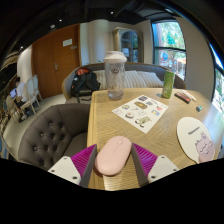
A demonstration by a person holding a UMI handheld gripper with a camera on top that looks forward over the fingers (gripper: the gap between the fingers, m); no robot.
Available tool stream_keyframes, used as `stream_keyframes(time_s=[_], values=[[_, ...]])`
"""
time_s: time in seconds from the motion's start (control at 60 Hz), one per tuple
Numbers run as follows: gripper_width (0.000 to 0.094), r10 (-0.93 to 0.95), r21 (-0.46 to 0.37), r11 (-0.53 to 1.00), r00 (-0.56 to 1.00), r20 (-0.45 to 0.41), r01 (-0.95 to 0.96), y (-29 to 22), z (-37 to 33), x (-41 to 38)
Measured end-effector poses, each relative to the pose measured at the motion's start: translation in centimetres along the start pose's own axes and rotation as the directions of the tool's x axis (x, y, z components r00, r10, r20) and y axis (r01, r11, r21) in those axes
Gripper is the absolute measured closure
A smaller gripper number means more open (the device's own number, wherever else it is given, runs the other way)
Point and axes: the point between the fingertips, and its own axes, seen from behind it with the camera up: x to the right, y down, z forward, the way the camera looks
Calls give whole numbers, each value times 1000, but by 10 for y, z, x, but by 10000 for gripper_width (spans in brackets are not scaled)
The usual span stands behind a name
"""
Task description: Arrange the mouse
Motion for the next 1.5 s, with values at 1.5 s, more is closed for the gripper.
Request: stream_keyframes(time_s=[1.5], values=[[490,-154,147,981,969,196,126,-127,-63,259]])
